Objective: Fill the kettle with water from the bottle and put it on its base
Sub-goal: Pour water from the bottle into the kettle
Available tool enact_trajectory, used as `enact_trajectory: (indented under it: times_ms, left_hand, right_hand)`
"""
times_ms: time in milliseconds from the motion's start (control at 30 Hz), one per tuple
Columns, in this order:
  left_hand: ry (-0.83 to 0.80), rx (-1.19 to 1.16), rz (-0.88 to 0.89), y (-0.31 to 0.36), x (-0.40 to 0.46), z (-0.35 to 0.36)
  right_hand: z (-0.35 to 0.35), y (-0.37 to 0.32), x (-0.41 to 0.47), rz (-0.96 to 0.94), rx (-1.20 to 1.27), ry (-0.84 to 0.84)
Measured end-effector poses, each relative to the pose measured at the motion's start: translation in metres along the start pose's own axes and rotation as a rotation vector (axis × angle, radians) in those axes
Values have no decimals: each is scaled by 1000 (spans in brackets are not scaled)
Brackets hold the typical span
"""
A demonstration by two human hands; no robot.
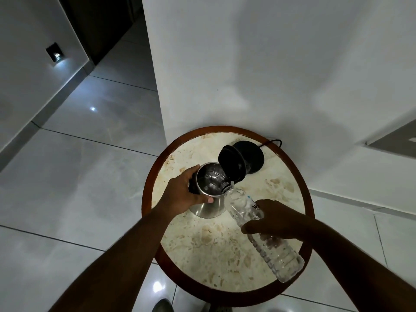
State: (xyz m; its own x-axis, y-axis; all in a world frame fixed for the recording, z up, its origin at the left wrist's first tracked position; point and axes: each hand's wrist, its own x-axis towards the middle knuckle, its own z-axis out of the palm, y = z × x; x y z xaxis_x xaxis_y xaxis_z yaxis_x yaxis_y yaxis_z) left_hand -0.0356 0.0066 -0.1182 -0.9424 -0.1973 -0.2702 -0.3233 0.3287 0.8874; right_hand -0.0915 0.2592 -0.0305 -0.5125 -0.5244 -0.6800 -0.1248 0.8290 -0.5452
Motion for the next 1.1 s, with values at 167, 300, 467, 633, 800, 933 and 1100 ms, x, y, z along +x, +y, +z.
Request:
enact_trajectory:
  times_ms: [167,300,467,633,800,933,1100]
  left_hand:
    - [-1,-3,-9,2,0,1]
    - [0,-5,-14,4,-2,1]
    - [11,-4,-23,2,-4,0]
    - [12,-8,-39,5,-8,2]
    - [54,-37,-77,12,-23,5]
    - [337,-67,-147,23,-50,18]
    - [474,-90,-88,34,-100,63]
  right_hand:
    - [0,2,0,19,34,-3]
    - [0,3,2,53,59,0]
    - [2,4,4,73,69,-13]
    - [7,10,7,62,-22,29]
    - [16,21,15,14,-7,32]
    - [30,31,27,-14,-20,78]
    - [54,44,36,-96,65,165]
